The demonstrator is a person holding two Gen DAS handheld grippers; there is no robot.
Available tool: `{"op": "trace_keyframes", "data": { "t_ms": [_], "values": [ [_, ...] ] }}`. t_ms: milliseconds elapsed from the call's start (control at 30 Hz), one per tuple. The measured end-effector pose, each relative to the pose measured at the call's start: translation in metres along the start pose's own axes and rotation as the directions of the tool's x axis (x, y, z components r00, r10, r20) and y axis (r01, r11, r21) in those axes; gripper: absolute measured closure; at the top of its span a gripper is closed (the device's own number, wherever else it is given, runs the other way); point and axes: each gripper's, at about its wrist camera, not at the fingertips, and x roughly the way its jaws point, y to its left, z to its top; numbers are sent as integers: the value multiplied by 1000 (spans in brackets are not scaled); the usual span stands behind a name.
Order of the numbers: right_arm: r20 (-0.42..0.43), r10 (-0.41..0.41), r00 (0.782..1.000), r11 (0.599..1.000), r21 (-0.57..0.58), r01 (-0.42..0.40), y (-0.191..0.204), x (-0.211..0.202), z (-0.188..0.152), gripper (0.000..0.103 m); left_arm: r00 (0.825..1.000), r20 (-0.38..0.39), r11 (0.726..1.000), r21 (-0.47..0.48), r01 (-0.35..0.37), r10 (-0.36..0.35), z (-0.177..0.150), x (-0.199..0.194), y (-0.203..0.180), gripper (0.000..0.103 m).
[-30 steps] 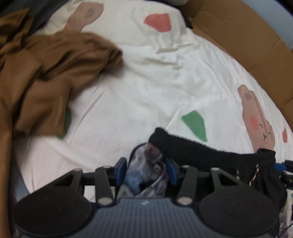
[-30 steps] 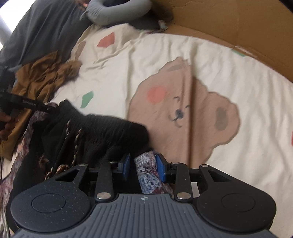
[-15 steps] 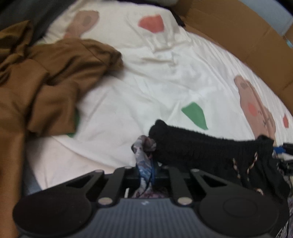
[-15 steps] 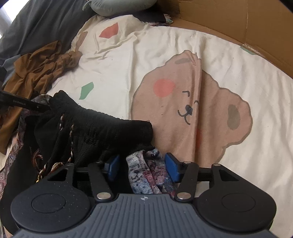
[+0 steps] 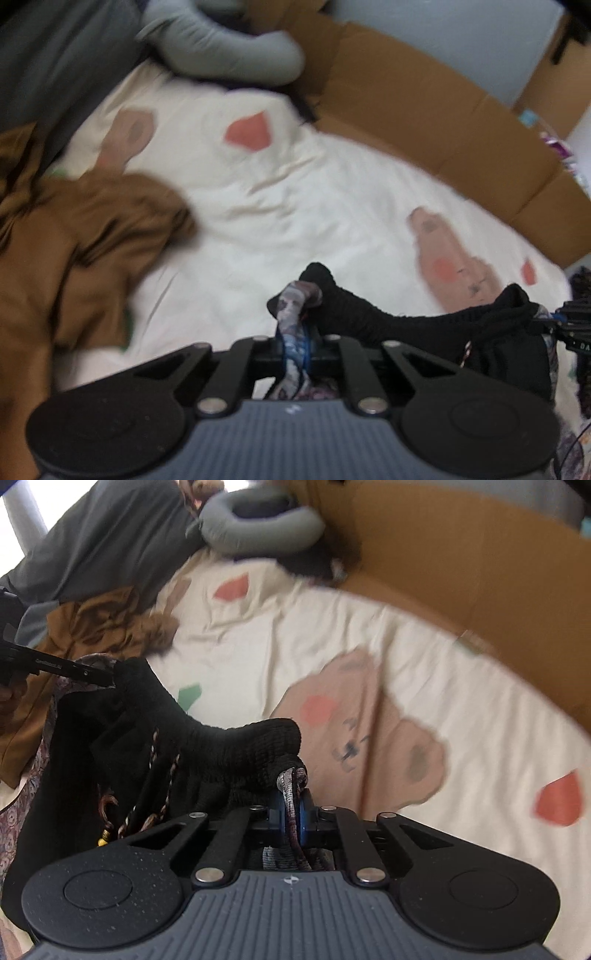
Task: Fold clothes
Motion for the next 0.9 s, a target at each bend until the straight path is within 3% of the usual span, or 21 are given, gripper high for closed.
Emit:
{"op": "trace_keyframes", "data": {
  "t_ms": [233,400,600,700,800,900],
  "values": [
    [77,-134,988,991,38,131,-29,-49,11,99,992,61,993,50,108,-111,23,6,-35,95],
    [94,-212,973,977,40,209,-44,-63,13,99,986,78,986,88,138,-145,35,21,-56,95],
    [56,-240,969,971,32,239,-52,-40,0,98,994,19,985,132,107,-111,30,59,-62,93],
    [16,-241,970,970,30,241,-53,-17,-9,97,998,-17,989,131,63,-61,26,74,-58,85],
    [-16,-223,975,974,45,223,-57,-3,-15,93,999,-25,992,121,29,-27,24,78,-48,73],
    [5,-204,979,975,90,203,-62,-8,-16,67,999,2,995,87,39,-39,26,71,-36,70]
  ]
}}
